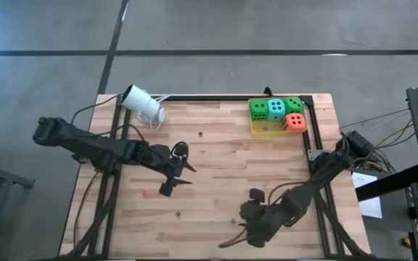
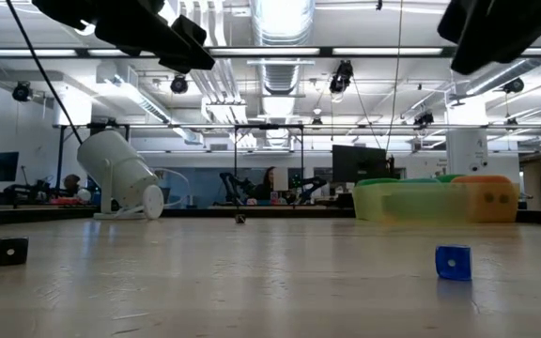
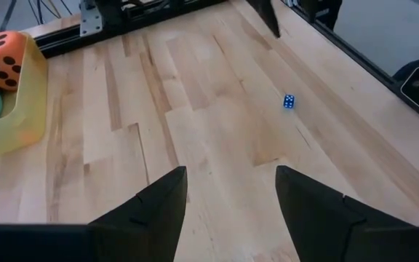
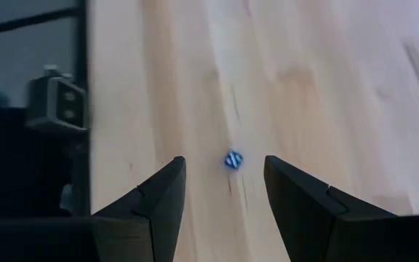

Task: Pick & Place Dice
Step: Put the small blue dice into the yellow bin

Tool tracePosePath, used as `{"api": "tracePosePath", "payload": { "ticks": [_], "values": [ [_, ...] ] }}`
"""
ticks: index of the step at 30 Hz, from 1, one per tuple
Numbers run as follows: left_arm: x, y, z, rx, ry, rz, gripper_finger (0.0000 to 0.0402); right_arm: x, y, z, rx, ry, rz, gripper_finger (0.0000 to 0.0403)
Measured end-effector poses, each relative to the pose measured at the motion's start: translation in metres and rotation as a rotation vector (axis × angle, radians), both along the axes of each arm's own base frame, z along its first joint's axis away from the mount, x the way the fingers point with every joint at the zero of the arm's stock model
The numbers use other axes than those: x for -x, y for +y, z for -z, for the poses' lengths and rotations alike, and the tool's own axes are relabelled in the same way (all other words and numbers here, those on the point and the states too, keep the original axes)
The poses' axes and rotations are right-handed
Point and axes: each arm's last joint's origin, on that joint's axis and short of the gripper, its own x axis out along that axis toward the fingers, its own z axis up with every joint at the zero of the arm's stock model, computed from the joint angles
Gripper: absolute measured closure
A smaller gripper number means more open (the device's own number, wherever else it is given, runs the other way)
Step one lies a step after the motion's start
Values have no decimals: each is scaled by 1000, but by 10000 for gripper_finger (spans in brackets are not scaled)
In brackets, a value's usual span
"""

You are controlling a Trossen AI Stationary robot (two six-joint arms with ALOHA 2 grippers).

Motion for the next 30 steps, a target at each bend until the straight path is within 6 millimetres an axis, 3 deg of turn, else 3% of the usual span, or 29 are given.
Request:
{"api": "tracePosePath", "payload": {
  "ticks": [6,10,16,23,30],
  "values": [
    [0,0,-1,-2,-5,2,189,-21,11,4,13,124,171,220],
    [-1,0,-3,-16,-16,12,187,-33,10,12,38,196,255,220],
    [-2,0,-6,-21,-26,16,190,-50,3,27,-67,291,362,220],
    [-2,0,-6,-62,-36,44,189,-69,-7,33,-109,326,397,220],
    [-2,0,-6,-64,-38,45,187,-69,-7,28,-110,334,363,220]
  ]
}}
